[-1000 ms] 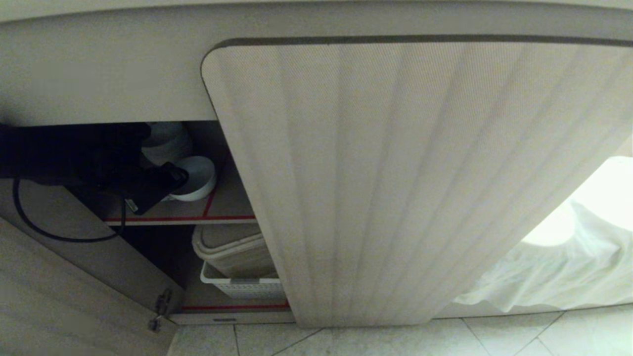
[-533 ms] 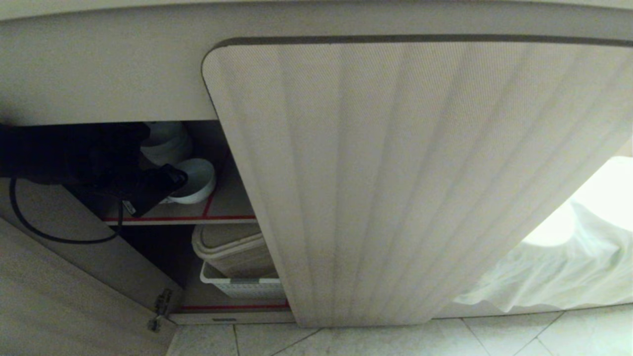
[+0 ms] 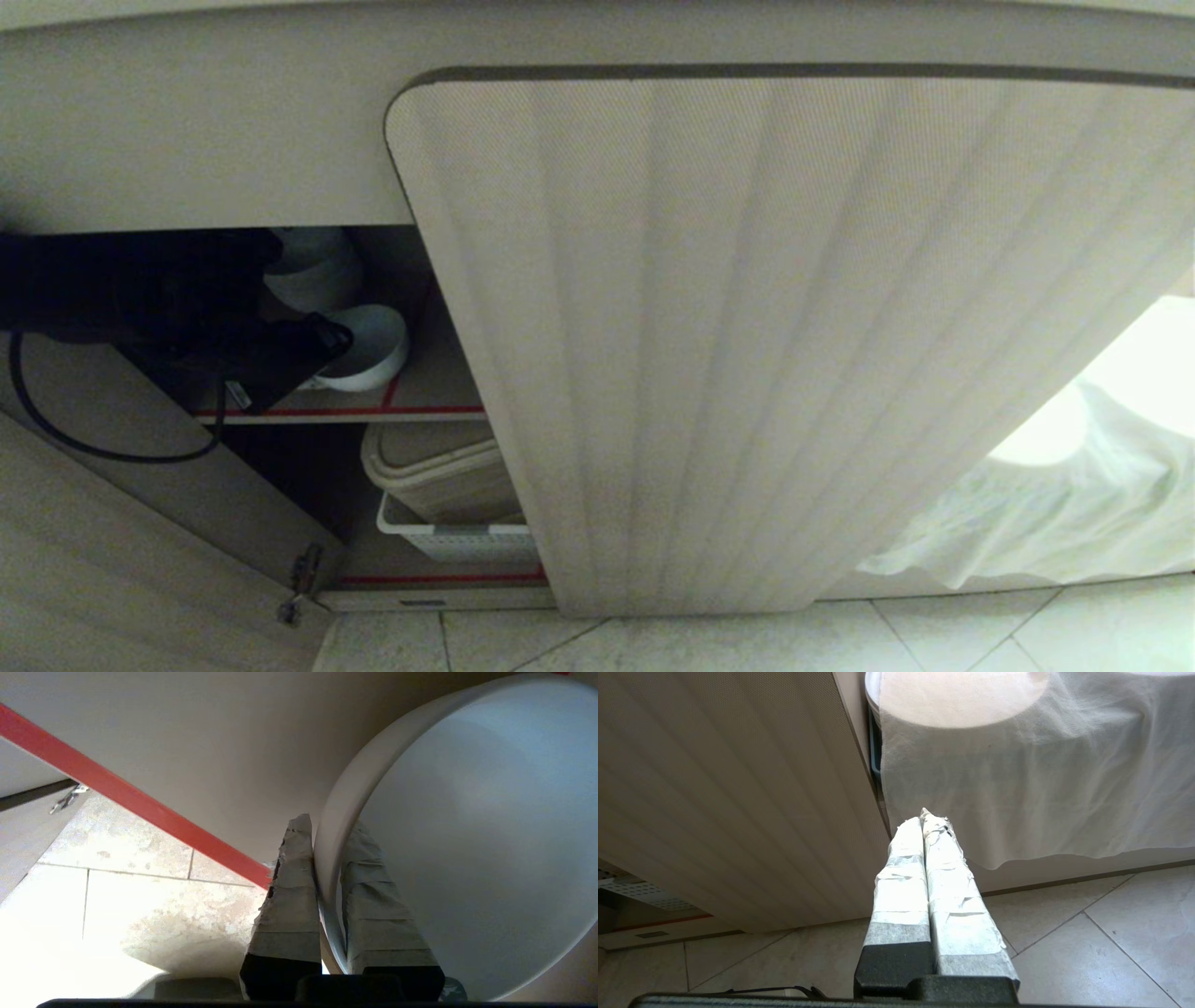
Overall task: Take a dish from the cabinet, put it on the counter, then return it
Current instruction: Take the bowl from the cabinet
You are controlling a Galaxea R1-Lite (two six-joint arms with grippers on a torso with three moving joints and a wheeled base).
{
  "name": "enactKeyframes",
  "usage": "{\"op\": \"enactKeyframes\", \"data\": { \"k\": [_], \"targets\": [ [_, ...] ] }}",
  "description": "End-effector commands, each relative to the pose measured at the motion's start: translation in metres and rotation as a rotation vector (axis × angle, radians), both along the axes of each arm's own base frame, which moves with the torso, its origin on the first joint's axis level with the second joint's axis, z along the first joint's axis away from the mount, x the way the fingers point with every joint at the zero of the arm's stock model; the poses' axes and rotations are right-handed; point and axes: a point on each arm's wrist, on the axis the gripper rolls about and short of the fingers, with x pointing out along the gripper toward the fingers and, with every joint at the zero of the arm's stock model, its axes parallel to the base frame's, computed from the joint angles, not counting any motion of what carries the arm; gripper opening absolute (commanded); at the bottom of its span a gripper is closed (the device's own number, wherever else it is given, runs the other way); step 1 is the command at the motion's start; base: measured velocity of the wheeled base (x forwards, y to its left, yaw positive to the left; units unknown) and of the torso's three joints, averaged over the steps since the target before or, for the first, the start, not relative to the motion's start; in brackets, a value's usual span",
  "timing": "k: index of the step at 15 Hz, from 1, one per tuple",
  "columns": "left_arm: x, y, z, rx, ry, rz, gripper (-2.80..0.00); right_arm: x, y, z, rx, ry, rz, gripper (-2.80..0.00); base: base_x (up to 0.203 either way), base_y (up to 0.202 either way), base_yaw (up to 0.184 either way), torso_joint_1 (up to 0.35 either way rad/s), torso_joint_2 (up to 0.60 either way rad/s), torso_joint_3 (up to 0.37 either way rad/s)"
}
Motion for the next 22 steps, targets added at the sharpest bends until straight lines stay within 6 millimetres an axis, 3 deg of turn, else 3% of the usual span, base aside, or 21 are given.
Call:
{"op": "enactKeyframes", "data": {
  "k": [1, 9, 14, 22],
  "targets": [
    [-0.009, -0.002, 0.012, -0.002, -0.028, -0.002, -2.8, 0.0, 0.0, 0.0, 0.001, 0.001, 0.0, -2.8, 0.0, 0.0, 0.0, 0.0, 0.0, 0.0],
    [-0.03, -0.012, 0.009, -0.003, 0.004, -0.028, -2.8, 0.0, 0.0, 0.0, 0.001, 0.001, 0.0, -2.8, 0.0, 0.0, 0.0, 0.0, 0.0, 0.0],
    [-0.046, -0.013, -0.015, -0.006, 0.102, -0.03, -2.8, 0.0, 0.0, 0.0, 0.001, 0.001, 0.0, -2.8, 0.0, 0.0, 0.0, 0.0, 0.0, 0.0],
    [-0.073, -0.02, -0.01, -0.034, 0.104, -0.021, -2.8, 0.0, 0.0, 0.0, 0.001, 0.001, 0.0, -2.8, 0.0, 0.0, 0.0, 0.0, 0.0, 0.0]
  ]
}}
